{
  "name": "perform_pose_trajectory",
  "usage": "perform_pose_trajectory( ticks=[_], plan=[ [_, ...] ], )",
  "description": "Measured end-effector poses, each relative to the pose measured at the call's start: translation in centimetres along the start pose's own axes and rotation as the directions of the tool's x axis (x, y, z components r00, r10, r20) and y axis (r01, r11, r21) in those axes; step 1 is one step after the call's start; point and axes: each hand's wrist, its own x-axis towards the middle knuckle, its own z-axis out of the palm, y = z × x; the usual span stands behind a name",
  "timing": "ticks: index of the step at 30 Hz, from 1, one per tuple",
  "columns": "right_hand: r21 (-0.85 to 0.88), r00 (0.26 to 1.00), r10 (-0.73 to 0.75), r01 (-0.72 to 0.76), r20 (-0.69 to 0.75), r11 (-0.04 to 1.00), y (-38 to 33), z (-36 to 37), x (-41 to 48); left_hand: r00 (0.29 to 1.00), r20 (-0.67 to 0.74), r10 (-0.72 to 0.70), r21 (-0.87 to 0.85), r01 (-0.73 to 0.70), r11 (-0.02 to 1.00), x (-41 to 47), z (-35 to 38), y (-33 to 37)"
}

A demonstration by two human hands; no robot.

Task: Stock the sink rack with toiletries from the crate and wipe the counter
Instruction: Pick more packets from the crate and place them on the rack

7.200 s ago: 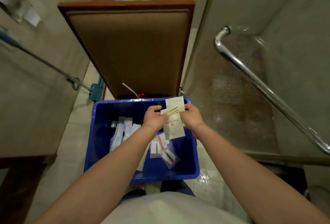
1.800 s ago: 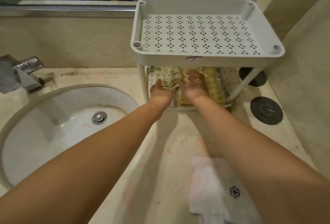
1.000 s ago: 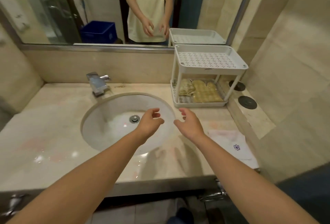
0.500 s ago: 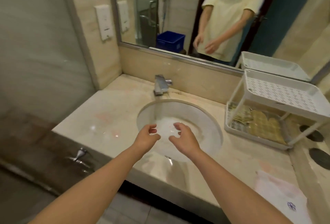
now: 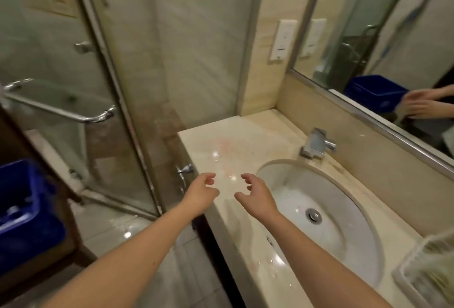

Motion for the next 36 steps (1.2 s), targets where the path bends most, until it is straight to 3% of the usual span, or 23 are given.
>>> perform_pose_trajectory(
  ticks=[14, 23, 36],
  plan=[
    [-0.036, 0.890, -0.247, 0.282, 0.383, 0.959, -8.0, 9.5, 1.5, 0.892, -0.395, -0.218, -0.191, 0.152, 0.970, -5.6, -10.3, -6.4],
    [-0.040, 0.787, -0.337, 0.415, 0.516, 0.909, -15.6, 18.6, 0.4, 0.821, -0.482, -0.305, -0.242, 0.209, 0.947, -8.4, -19.5, -11.0],
    [0.010, 0.737, -0.358, 0.430, 0.573, 0.903, -30.0, 36.4, -3.4, 0.780, -0.536, -0.323, -0.272, 0.203, 0.941, -11.3, -40.4, -20.5]
  ],
)
